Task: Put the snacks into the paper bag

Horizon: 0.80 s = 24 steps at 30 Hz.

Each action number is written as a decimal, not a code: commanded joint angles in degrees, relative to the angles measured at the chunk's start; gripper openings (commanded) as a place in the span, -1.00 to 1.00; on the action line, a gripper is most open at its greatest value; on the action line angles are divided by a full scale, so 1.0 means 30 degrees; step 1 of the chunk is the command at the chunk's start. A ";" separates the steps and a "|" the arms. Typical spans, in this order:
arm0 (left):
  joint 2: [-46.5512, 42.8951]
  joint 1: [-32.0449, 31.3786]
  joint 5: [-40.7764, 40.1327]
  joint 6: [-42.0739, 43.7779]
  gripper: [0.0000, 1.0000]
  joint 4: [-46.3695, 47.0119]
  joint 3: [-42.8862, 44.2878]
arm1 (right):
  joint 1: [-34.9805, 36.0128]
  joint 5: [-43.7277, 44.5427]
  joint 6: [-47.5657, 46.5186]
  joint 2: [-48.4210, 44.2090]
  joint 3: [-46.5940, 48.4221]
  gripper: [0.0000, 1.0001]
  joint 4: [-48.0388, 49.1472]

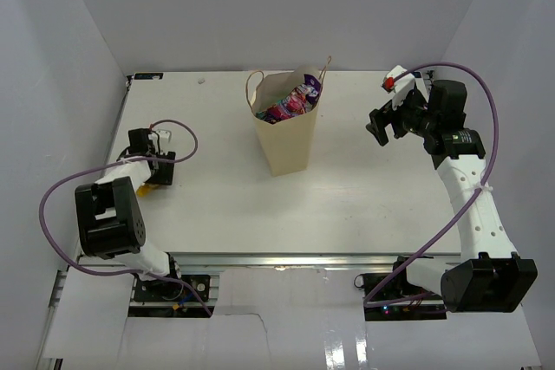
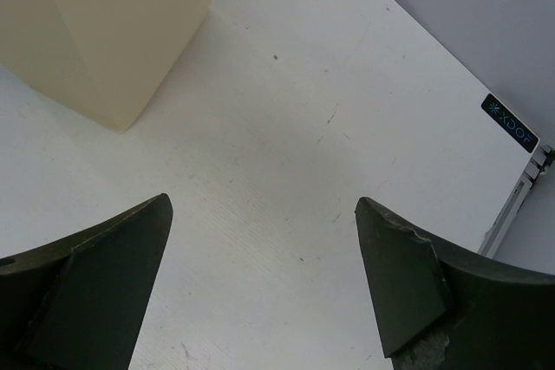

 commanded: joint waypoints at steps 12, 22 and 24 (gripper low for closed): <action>-0.3635 0.0390 0.9063 -0.3803 -0.97 -0.0435 0.2685 | -0.0300 -0.0657 0.0463 -0.0046 0.0721 0.84 0.0498; -0.7390 -0.1394 1.7517 -1.5580 -1.00 0.5624 0.6223 | -0.0329 -0.1214 0.0785 0.0130 0.0545 0.85 0.0411; -0.7421 -0.2711 1.7022 -1.7187 -1.00 0.7560 0.7223 | -0.0329 -0.1243 0.0815 0.0101 0.0516 0.84 0.0381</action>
